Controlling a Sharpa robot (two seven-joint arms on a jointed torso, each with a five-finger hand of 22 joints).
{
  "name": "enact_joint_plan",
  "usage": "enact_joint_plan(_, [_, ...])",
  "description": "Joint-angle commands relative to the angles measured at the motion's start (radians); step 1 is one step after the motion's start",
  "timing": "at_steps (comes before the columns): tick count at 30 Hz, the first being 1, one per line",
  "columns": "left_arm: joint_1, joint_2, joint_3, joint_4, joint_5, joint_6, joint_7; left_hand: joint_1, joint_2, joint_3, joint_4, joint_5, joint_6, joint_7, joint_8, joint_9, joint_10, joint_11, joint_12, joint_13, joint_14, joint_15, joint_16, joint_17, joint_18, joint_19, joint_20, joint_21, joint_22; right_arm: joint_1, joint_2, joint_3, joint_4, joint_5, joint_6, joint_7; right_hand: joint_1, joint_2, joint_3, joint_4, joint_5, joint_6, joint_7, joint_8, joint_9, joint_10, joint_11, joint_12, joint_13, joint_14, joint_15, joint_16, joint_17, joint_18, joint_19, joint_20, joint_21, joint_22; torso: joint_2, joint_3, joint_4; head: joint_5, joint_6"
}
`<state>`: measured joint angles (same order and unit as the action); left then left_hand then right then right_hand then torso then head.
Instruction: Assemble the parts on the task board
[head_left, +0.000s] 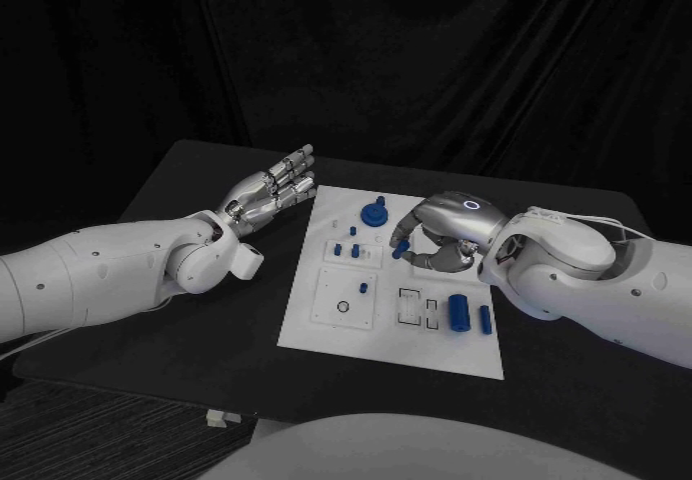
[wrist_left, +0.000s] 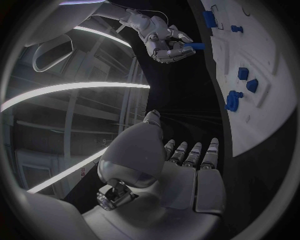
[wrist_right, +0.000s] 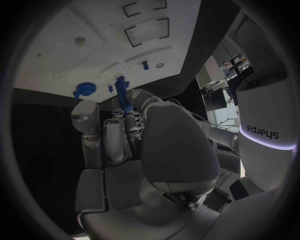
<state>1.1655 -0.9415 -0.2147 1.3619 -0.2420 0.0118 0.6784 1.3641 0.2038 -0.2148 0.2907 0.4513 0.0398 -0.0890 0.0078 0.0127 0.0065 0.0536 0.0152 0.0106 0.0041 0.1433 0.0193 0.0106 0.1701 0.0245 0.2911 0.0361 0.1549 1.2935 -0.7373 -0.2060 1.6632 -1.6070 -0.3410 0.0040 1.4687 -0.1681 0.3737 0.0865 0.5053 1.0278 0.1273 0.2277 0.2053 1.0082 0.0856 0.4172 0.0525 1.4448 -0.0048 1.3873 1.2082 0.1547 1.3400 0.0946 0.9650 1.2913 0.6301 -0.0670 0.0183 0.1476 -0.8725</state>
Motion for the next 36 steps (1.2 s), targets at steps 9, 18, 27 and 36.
enact_joint_plan(9, [-0.002,-0.005,0.001,0.006,0.005,0.012,0.165,0.021,0.004,0.001,-0.004,0.022,0.012,0.010,0.003,-0.002,-0.005,0.008,0.013,-0.003,0.005,0.010,0.015,-0.001,0.002,0.010,0.001,-0.010,-0.004,-0.039,0.097,0.000,-0.003,-0.086,0.042,0.008,0.016,0.019,0.024,-0.016,-0.003,-0.002,0.005,0.017,0.032,0.053,-0.016,0.001,0.025,0.016,-0.003,0.014,0.014,-0.043,0.008,-0.001,0.029,0.134,-0.002,0.0008,-0.0003,0.006,0.000])
enact_joint_plan(18, [-0.002,-0.004,0.001,0.008,0.005,0.014,0.164,0.024,0.007,0.002,-0.003,0.023,0.015,0.018,0.004,-0.001,-0.005,0.015,0.015,-0.003,0.007,0.014,0.021,0.000,0.002,0.011,0.001,-0.010,-0.003,-0.083,0.173,0.000,-0.059,-0.114,0.073,0.011,0.012,0.019,0.026,-0.018,-0.004,-0.009,0.007,0.011,0.032,0.050,-0.013,-0.005,0.024,0.015,-0.002,0.012,0.009,-0.042,0.005,0.000,0.023,0.132,-0.001,0.0005,0.0015,0.009,0.000])
enact_joint_plan(27, [-0.002,-0.001,0.001,0.006,0.005,0.017,0.162,0.025,0.008,0.002,-0.003,0.024,0.016,0.019,0.004,-0.001,-0.005,0.016,0.015,-0.003,0.007,0.015,0.022,0.000,0.002,0.011,0.001,-0.010,-0.002,-0.104,0.210,0.001,-0.090,-0.118,0.089,0.012,0.009,0.019,0.027,-0.020,-0.005,-0.015,0.008,0.006,0.032,0.048,-0.012,-0.009,0.024,0.014,-0.001,0.011,0.009,-0.042,0.003,0.001,0.021,0.132,-0.001,0.0005,-0.0011,0.008,0.000])
enact_joint_plan(36, [-0.002,0.001,0.001,0.005,0.005,0.020,0.160,0.027,0.010,0.003,-0.004,0.026,0.017,0.022,0.004,-0.001,-0.005,0.018,0.015,-0.003,0.008,0.018,0.024,0.001,0.001,0.012,0.001,-0.010,-0.003,-0.120,0.225,0.001,-0.104,-0.119,0.095,0.011,0.009,0.019,0.028,-0.020,-0.005,-0.017,0.009,0.005,0.032,0.047,-0.012,-0.010,0.024,0.014,0.000,0.011,0.009,-0.042,0.003,0.001,0.021,0.131,-0.001,0.0010,-0.0012,0.007,0.000])
